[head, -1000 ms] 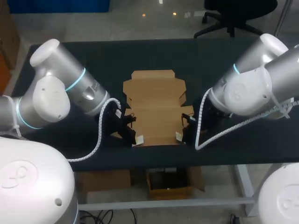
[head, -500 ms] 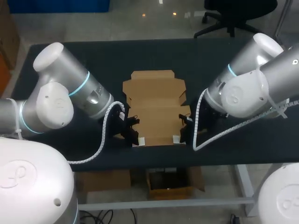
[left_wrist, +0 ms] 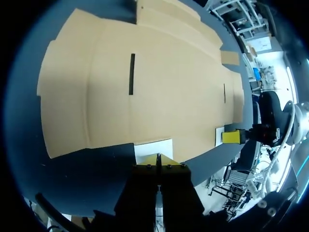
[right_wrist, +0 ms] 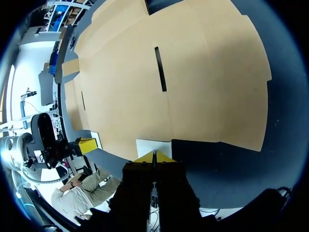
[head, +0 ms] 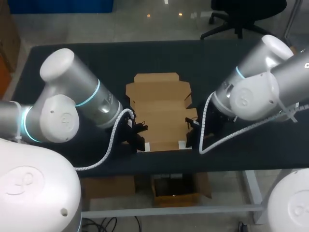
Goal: Assemble the packaging by folding the flat box into shape, placing the metal phone stand inside, and closing the box properly
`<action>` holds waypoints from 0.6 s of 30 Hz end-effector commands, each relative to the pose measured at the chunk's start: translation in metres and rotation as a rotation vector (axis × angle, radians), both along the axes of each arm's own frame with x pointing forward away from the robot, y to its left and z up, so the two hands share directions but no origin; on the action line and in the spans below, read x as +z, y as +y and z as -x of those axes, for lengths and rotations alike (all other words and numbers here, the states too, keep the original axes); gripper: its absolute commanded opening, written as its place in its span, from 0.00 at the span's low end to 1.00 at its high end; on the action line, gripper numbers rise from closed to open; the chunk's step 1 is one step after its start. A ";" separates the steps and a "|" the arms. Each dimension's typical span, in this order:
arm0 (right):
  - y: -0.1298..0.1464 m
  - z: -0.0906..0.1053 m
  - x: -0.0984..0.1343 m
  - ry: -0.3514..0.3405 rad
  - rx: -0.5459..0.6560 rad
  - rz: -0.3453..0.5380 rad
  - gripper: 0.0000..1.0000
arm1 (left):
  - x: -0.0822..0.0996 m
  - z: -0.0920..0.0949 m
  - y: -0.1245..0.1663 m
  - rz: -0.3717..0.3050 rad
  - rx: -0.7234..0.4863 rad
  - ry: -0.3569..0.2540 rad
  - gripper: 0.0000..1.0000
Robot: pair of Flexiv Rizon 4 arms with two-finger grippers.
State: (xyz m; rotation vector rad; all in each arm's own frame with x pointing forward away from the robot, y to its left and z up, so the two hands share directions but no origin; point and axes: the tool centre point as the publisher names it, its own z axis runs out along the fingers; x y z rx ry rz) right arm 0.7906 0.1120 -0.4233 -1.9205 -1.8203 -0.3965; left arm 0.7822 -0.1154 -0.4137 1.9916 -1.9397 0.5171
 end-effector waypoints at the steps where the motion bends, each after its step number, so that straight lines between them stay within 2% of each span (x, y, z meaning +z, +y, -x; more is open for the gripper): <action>1: -0.006 0.003 0.003 -0.027 -0.013 -0.007 0.00 | 0.003 0.008 0.002 -0.027 0.021 -0.033 0.00; 9: -0.022 0.004 0.030 -0.094 -0.011 -0.055 0.00 | 0.031 -0.001 0.024 0.002 0.033 -0.084 0.00; 18: -0.042 -0.007 0.048 -0.121 -0.007 -0.099 0.00 | 0.055 -0.009 0.041 0.039 0.013 -0.117 0.00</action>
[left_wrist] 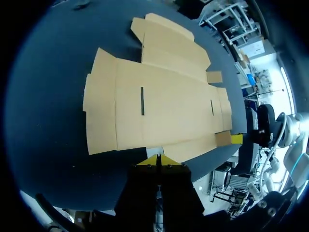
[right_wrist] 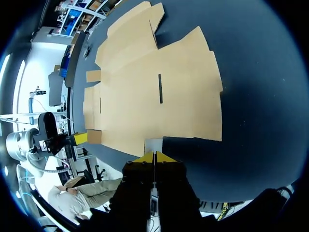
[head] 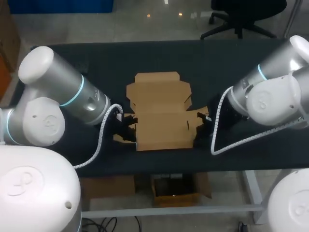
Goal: Assemble the packaging by folding the flat box into shape, placing the metal phone stand inside, and closing the box properly
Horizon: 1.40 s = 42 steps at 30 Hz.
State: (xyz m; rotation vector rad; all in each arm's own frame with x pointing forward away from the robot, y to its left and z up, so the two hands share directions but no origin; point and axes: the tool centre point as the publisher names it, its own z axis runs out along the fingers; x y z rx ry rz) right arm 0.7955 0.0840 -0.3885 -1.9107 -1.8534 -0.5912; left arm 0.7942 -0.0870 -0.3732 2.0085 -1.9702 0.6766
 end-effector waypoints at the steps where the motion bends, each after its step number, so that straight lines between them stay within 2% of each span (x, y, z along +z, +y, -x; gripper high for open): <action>1: -0.017 -0.004 0.014 0.010 0.019 -0.048 0.00 | 0.016 0.002 0.013 0.011 -0.014 -0.002 0.00; 6: -0.029 -0.015 0.021 0.008 0.014 -0.069 0.00 | 0.026 -0.004 0.016 0.011 -0.030 -0.012 0.00; 13: -0.040 -0.030 0.032 0.000 0.010 -0.079 0.00 | 0.035 -0.023 0.023 0.016 -0.041 -0.016 0.01; 14: -0.042 -0.032 0.034 -0.001 0.009 -0.080 0.00 | 0.036 -0.025 0.024 0.017 -0.041 -0.017 0.11; 15: -0.044 -0.035 0.036 -0.003 0.000 -0.082 0.05 | 0.037 -0.027 0.025 0.023 -0.044 -0.019 0.20; 18: -0.054 -0.043 0.041 -0.009 -0.024 -0.084 0.27 | 0.042 -0.034 0.028 0.023 -0.050 -0.027 0.44; 21: -0.062 -0.050 0.045 -0.016 -0.035 -0.098 0.42 | 0.046 -0.037 0.030 0.028 -0.056 -0.038 0.87; 22: -0.064 -0.052 0.046 -0.018 -0.042 -0.098 0.45 | 0.048 -0.039 0.031 0.029 -0.057 -0.040 0.96; 23: -0.066 -0.054 0.047 -0.020 -0.042 -0.103 0.49 | 0.049 -0.041 0.032 0.030 -0.058 -0.043 1.00; 24: -0.067 -0.057 0.048 -0.022 -0.041 -0.105 0.65 | 0.050 -0.043 0.033 0.033 -0.059 -0.047 1.00; 25: -0.068 -0.059 0.049 -0.023 -0.042 -0.105 0.77 | 0.051 -0.045 0.034 0.035 -0.060 -0.050 1.00; 30: -0.072 -0.073 0.052 -0.028 -0.048 -0.106 0.90 | 0.056 -0.054 0.041 0.050 -0.070 -0.059 1.00; 32: -0.075 -0.078 0.054 -0.033 -0.045 -0.108 1.00 | 0.058 -0.057 0.044 0.051 -0.066 -0.061 1.00; 42: -0.085 -0.098 0.066 -0.078 -0.010 -0.118 1.00 | 0.078 -0.075 0.062 0.057 -0.113 -0.088 1.00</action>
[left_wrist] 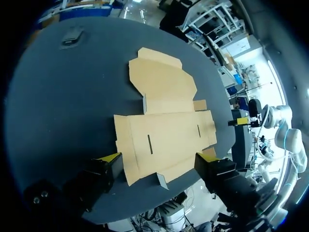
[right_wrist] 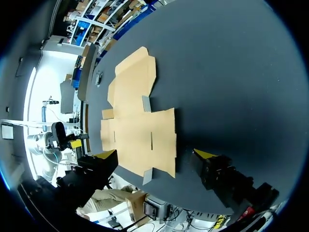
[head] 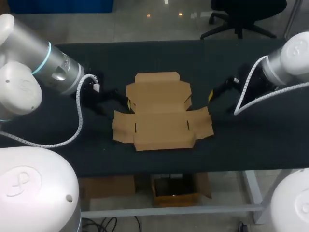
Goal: Assemble the packaging by folding the flat box into shape, placing the metal phone stand inside, and closing the box properly
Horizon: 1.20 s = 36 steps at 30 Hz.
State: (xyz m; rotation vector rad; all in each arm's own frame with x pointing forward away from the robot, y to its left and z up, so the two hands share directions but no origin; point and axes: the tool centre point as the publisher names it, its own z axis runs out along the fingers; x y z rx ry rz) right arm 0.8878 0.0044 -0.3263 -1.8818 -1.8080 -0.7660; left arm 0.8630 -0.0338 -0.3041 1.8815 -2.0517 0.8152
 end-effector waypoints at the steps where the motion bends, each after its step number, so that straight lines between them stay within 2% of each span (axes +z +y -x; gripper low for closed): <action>1: -0.006 -0.008 0.004 -0.002 0.022 -0.015 1.00 | 0.010 -0.010 0.011 0.004 -0.035 0.017 1.00; 3: -0.006 -0.011 0.005 -0.005 0.025 -0.013 1.00 | 0.014 -0.016 0.016 0.022 -0.077 0.032 1.00; 22: -0.006 -0.011 0.005 -0.005 0.025 -0.013 1.00 | 0.014 -0.016 0.016 0.022 -0.077 0.032 1.00; 24: -0.006 -0.011 0.005 -0.005 0.025 -0.013 1.00 | 0.012 -0.022 0.016 0.030 -0.084 0.034 1.00; 32: -0.007 -0.021 0.000 0.001 0.029 -0.081 1.00 | 0.015 -0.034 0.023 0.053 -0.110 0.026 1.00; 36: -0.004 -0.030 0.000 0.012 0.027 -0.099 1.00 | 0.019 -0.040 0.027 0.048 -0.115 0.001 1.00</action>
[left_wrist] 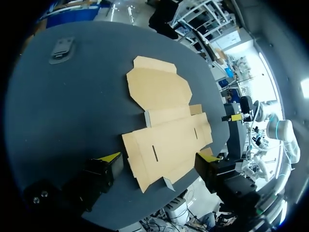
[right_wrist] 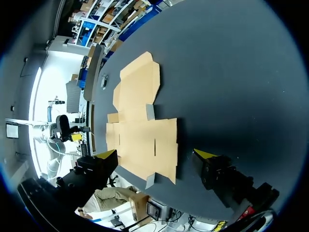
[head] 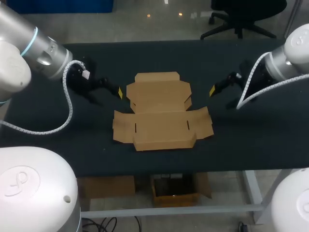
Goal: Assemble the packaging by folding the flat box into shape, placing the metal phone stand inside, and closing the box properly
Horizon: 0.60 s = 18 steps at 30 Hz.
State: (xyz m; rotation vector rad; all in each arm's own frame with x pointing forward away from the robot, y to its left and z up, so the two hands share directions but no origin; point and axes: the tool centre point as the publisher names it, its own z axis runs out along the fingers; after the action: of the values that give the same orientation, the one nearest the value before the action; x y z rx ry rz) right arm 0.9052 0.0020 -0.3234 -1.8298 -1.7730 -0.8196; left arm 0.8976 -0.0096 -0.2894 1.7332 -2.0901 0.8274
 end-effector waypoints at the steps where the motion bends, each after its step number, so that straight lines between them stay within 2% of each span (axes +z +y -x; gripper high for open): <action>1: -0.001 -0.015 -0.003 0.028 0.011 -0.037 1.00 | 0.005 -0.006 0.004 0.003 -0.016 -0.008 1.00; 8: 0.008 -0.029 -0.004 0.032 0.014 -0.037 1.00 | 0.007 -0.017 0.010 0.018 -0.031 -0.023 1.00; 12: 0.007 -0.039 -0.014 -0.026 0.033 -0.072 1.00 | 0.007 -0.023 0.013 0.033 -0.056 -0.029 1.00; 18: 0.011 -0.051 -0.032 -0.065 0.032 -0.133 1.00 | 0.005 -0.034 0.018 0.052 -0.075 -0.035 1.00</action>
State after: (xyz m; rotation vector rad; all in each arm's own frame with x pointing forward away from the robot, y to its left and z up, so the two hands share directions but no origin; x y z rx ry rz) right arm 0.9491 0.0132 -0.3416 -1.7513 -1.7678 -0.9288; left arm 0.9237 0.0067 -0.2813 1.6315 -2.1268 0.8995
